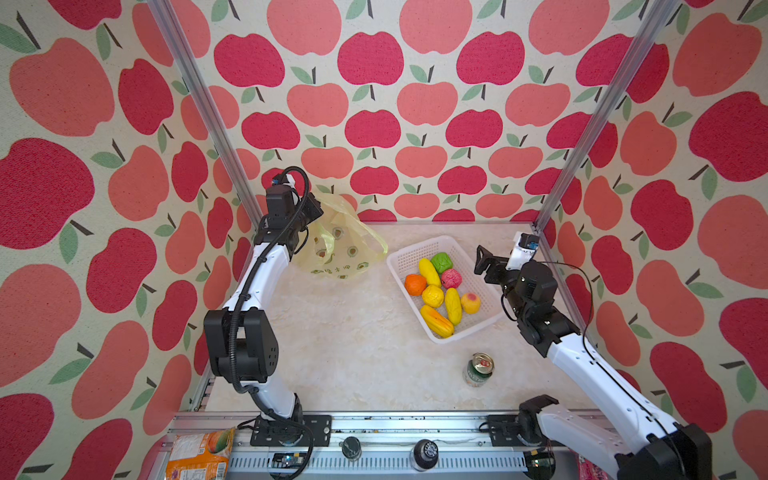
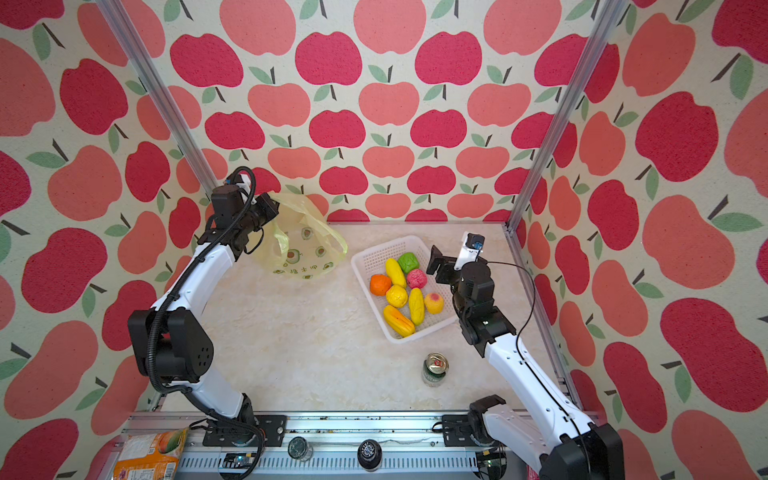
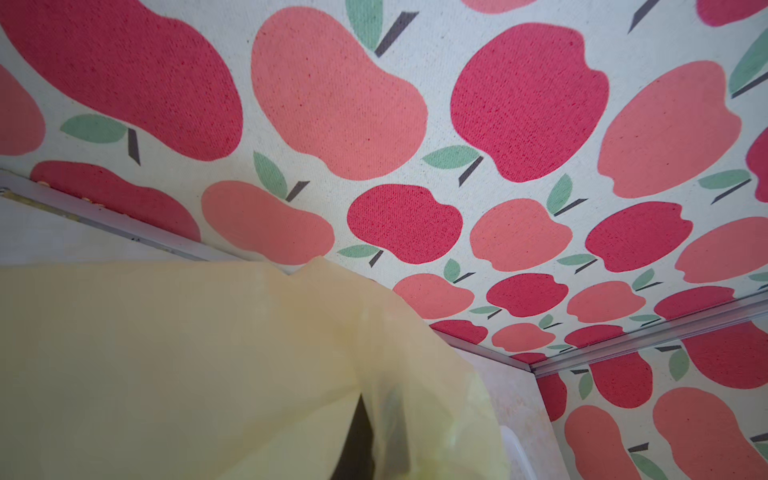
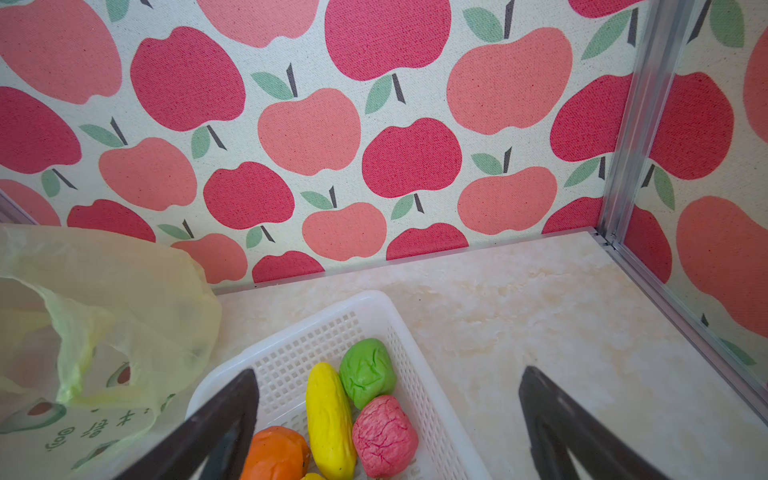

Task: Untie the knot of the plastic bag and take out the fruit
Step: 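Release the bag handle with the left gripper while the right gripper withdraws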

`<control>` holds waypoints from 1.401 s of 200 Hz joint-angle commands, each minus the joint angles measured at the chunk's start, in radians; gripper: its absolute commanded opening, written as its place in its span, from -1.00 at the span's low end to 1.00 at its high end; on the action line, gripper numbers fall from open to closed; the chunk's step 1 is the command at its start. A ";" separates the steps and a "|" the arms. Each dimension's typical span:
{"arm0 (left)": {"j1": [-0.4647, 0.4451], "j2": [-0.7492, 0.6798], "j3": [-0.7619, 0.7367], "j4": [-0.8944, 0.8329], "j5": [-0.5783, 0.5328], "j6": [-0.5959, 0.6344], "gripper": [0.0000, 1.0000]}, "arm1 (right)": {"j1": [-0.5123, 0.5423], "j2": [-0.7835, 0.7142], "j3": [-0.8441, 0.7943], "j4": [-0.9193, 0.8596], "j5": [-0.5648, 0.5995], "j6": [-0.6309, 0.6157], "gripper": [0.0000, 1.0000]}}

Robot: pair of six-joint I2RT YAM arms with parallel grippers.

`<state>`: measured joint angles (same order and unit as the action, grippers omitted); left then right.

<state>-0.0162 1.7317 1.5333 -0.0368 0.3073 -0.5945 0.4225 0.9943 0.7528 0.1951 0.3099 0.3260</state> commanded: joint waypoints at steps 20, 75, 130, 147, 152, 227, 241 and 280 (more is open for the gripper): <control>-0.008 0.070 -0.039 0.072 0.045 -0.010 -1.00 | -0.008 0.004 -0.001 0.024 -0.031 0.002 0.99; -0.046 0.000 -0.081 -0.038 -0.096 0.101 0.93 | -0.023 0.072 0.053 -0.012 -0.059 -0.003 0.99; -0.065 -0.334 -0.275 -0.095 -0.169 0.181 0.98 | -0.087 0.104 0.095 -0.100 -0.035 0.036 0.99; -0.061 -0.462 -0.379 -0.087 -0.204 0.185 0.98 | -0.168 0.144 0.132 -0.176 -0.083 0.092 0.99; -0.059 -0.495 -0.408 -0.088 -0.209 0.186 0.98 | -0.196 0.159 0.136 -0.192 -0.109 0.112 0.99; 0.026 -0.819 -0.651 -0.132 -0.192 0.176 0.67 | -0.405 0.492 0.193 -0.326 -0.322 0.226 0.58; 0.039 -0.734 -0.600 -0.146 -0.087 0.162 -0.08 | -0.405 0.522 0.174 -0.328 -0.342 0.226 0.54; 0.032 -0.519 -0.437 -0.135 0.009 0.094 -0.77 | -0.405 0.560 0.108 -0.330 -0.411 0.215 0.50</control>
<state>0.0193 1.1255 1.0008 -0.1753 0.2211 -0.4515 0.0193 1.5303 0.8894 -0.1005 -0.0223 0.5293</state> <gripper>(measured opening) 0.113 0.764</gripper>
